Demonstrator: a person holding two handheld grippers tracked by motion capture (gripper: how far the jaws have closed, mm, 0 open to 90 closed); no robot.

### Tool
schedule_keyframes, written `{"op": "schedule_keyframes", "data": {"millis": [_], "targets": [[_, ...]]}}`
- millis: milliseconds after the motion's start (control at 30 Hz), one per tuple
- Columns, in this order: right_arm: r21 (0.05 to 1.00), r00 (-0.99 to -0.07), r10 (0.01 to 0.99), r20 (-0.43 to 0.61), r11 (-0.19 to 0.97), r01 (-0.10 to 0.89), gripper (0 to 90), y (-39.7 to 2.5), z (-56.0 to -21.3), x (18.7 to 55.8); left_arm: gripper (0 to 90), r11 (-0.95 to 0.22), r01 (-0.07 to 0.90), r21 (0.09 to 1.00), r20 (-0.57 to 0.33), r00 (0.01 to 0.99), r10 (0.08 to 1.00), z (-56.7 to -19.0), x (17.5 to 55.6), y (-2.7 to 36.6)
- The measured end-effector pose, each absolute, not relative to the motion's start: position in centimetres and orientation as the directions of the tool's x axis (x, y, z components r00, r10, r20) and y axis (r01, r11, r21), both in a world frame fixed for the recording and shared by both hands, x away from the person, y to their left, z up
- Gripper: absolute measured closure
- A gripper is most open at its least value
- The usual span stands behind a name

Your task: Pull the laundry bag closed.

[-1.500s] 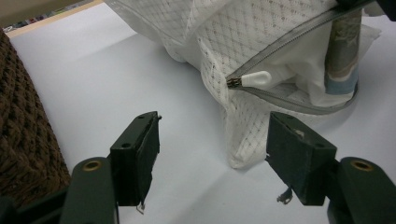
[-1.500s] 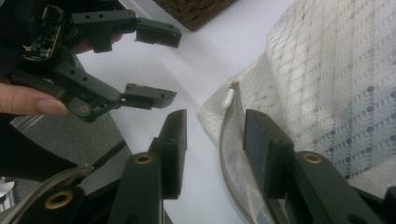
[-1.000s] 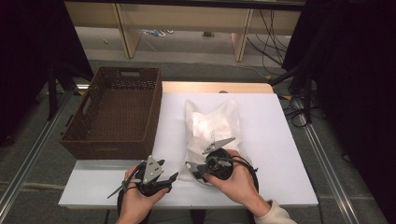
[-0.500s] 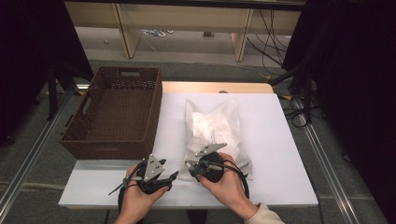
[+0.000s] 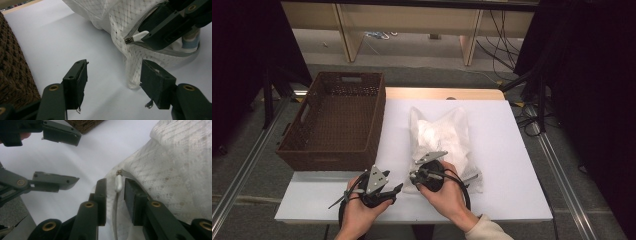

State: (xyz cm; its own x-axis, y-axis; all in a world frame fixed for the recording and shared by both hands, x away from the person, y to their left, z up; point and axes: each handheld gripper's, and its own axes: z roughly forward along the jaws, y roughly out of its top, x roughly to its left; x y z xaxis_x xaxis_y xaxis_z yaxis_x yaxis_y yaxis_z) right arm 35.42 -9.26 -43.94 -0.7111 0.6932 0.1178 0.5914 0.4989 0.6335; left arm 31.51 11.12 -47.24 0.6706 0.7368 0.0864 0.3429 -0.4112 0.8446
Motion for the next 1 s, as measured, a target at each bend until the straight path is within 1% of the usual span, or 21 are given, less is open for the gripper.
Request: {"op": "schedule_keyframes", "data": {"millis": [33, 200, 367, 567, 600, 667, 700, 733, 767, 867, 900, 1000], "targets": [[0.630, -0.709, 0.695, 0.117, 0.500, 0.595, 74.0, -9.2, -44.0, 35.5, 38.5, -0.386, 0.375, 0.843, 0.047, 0.663, 0.747, -47.3, 31.3, 10.9], [0.629, -0.700, 0.705, 0.113, 0.495, 0.600, 76.0, -8.7, -44.2, 35.7, 38.6, -0.396, 0.358, 0.845, 0.057, 0.678, 0.733, -47.4, 31.4, 10.9], [0.625, -0.690, 0.716, 0.111, 0.489, 0.608, 78.4, -8.3, -44.3, 35.9, 38.9, -0.397, 0.374, 0.838, 0.056, 0.664, 0.745, -47.4, 31.3, 10.9], [0.623, -0.684, 0.721, 0.108, 0.487, 0.612, 83.8, -8.0, -44.7, 36.2, 39.5, -0.387, 0.391, 0.835, 0.042, 0.656, 0.754, -47.5, 31.3, 10.8], [0.632, -0.687, 0.719, 0.108, 0.484, 0.605, 84.3, -8.0, -44.8, 36.2, 39.8, -0.368, 0.391, 0.844, 0.023, 0.659, 0.752, -47.6, 31.3, 10.6], [0.616, -0.680, 0.723, 0.121, 0.482, 0.623, 85.4, -8.1, -44.7, 36.2, 40.7, -0.361, 0.393, 0.846, 0.017, 0.656, 0.754, -47.6, 31.4, 10.5], [0.616, -0.684, 0.720, 0.120, 0.486, 0.620, 85.5, -8.2, -44.7, 36.3, 41.6, -0.380, 0.394, 0.837, 0.025, 0.667, 0.745, -47.5, 31.4, 10.6], [0.624, -0.678, 0.723, 0.135, 0.470, 0.625, 85.6, -8.2, -44.7, 36.3, 42.4, -0.373, 0.390, 0.842, 0.018, 0.670, 0.742, -47.5, 31.5, 10.4], [0.608, -0.678, 0.721, 0.142, 0.478, 0.635, 86.2, -8.3, -44.5, 36.3, 43.4, -0.374, 0.394, 0.840, 0.010, 0.677, 0.736, -47.4, 31.5, 10.4], [0.608, -0.683, 0.713, 0.157, 0.476, 0.636, 86.4, -8.6, -44.3, 36.3, 46.7, -0.351, 0.394, 0.849, -0.029, 0.699, 0.714, -47.2, 31.6, 10.0], [0.605, -0.682, 0.712, 0.169, 0.471, 0.642, 86.4, -8.7, -44.1, 36.2, 47.3, -0.374, 0.385, 0.844, -0.013, 0.712, 0.702, -47.1, 31.8, 10.0], [0.602, -0.683, 0.711, 0.168, 0.475, 0.642, 86.5, -8.9, -43.7, 36.0, 48.5, -0.393, 0.372, 0.841, -0.011, 0.737, 0.675, -47.1, 32.4, 9.8]]}}
